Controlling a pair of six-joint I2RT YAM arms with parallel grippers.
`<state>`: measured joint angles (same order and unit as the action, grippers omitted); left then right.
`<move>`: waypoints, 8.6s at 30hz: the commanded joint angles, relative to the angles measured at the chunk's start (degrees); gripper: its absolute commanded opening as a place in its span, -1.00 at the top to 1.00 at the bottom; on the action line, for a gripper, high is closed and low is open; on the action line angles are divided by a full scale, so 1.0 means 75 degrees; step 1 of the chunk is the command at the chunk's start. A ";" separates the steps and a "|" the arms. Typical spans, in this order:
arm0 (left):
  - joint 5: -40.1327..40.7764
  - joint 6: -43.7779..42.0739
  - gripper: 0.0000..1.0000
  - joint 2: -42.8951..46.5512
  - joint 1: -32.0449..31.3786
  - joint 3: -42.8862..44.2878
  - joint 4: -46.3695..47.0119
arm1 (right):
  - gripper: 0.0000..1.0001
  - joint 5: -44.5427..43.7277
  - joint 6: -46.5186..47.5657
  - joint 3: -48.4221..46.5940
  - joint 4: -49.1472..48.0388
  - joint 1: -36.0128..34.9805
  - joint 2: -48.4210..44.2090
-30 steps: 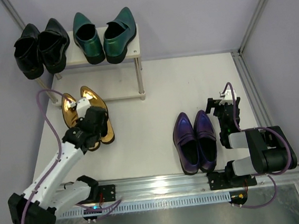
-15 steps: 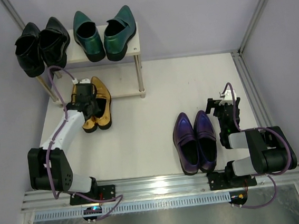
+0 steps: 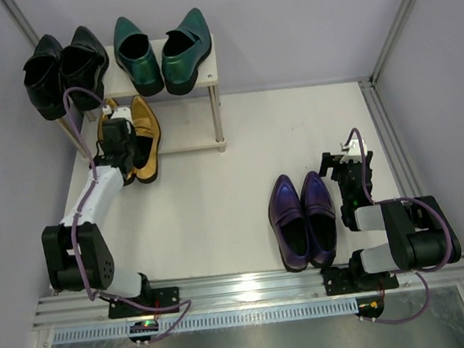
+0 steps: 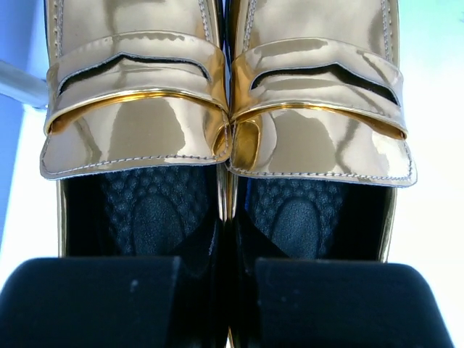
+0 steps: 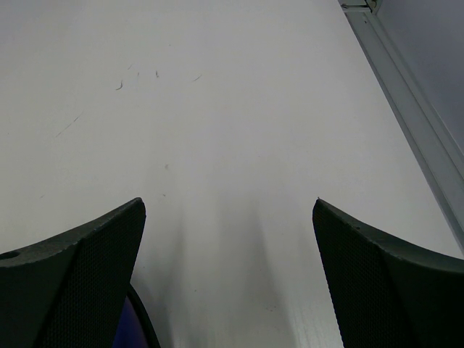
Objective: Place and organize the shoes onto the shoe shelf
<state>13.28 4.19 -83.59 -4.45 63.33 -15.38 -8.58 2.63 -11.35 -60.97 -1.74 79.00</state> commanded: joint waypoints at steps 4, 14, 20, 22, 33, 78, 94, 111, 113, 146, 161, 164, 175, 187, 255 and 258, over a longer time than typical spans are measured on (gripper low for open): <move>-0.0434 -0.0827 1.00 -0.0197 0.1061 0.0404 0.2880 | -0.95 0.0077 -0.0105 -0.0056 -0.0390 0.0009 -0.0092; -0.0984 -0.0886 1.00 -0.1381 0.1214 0.0250 0.5250 | -0.95 0.0066 -0.0105 -0.0056 -0.0390 0.0009 -0.0092; -0.0974 -0.1050 1.00 -0.2037 0.1237 0.0404 0.5892 | -0.95 0.0066 -0.0105 -0.0068 -0.0390 0.0021 -0.0092; -0.1020 -0.1015 1.00 -0.2143 0.1273 0.0462 0.5976 | -0.94 0.0066 -0.0105 -0.0068 -0.0390 0.0021 -0.0092; -0.1032 -0.1144 0.85 -0.2495 0.1296 0.0755 0.6011 | -0.95 0.0066 -0.0105 -0.0068 -0.0390 0.0021 -0.0104; 0.1102 0.5884 -0.34 -0.0079 -0.7514 0.0460 -0.0515 | -0.95 0.0054 -0.0105 -0.0056 -0.0379 0.0021 -0.0104; -0.0351 0.7386 -0.31 -0.2600 -0.9309 0.2513 -0.0412 | -0.95 0.0066 -0.0105 -0.0068 -0.0390 0.0021 -0.0104; -0.0833 0.7481 -0.23 -0.4241 -0.9532 0.3040 -0.1125 | -0.94 0.0066 -0.0093 -0.0068 -0.0390 0.0021 -0.0092; -0.0798 0.7481 -0.19 -0.4218 -0.9532 0.3028 -0.1195 | -0.95 0.0066 -0.0105 -0.0056 -0.0390 0.0021 -0.0092; 0.0315 0.6485 -0.49 -0.3527 -1.0059 0.3697 -0.2122 | -0.94 0.0066 -0.0105 -0.0068 -0.0390 0.0021 -0.0092; -0.0176 0.6895 -0.85 -0.3549 -0.9837 0.3238 -0.1184 | -0.95 0.0066 -0.0105 -0.0056 -0.0390 0.0021 -0.0104; -0.0200 0.6918 -0.84 -0.3960 -0.9813 0.3439 -0.1454 | -0.95 0.0077 -0.0105 -0.0068 -0.0390 0.0009 -0.0092; -0.1009 0.6521 0.97 -0.4150 -0.9661 0.3054 -0.1523 | -0.94 0.0077 -0.0105 -0.0068 -0.0379 0.0009 -0.0104; 0.2608 0.6648 0.99 -0.0810 -0.9626 0.1120 -0.4637 | -0.95 0.0077 -0.0105 -0.0068 -0.0390 0.0021 -0.0104; 0.1171 0.1059 0.12 -0.2742 -0.1962 0.2444 0.3890 | -0.94 0.0066 -0.0105 -0.0068 -0.0390 0.0021 -0.0104; 0.1300 0.1199 -0.48 -0.2484 -0.1950 0.1975 0.4136 | -0.95 0.0066 -0.0105 -0.0068 -0.0379 0.0021 -0.0104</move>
<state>21.91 12.23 -105.93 -19.99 77.49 4.12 -8.58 2.63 -11.35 -60.97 -1.74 79.00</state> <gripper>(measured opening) 0.698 0.973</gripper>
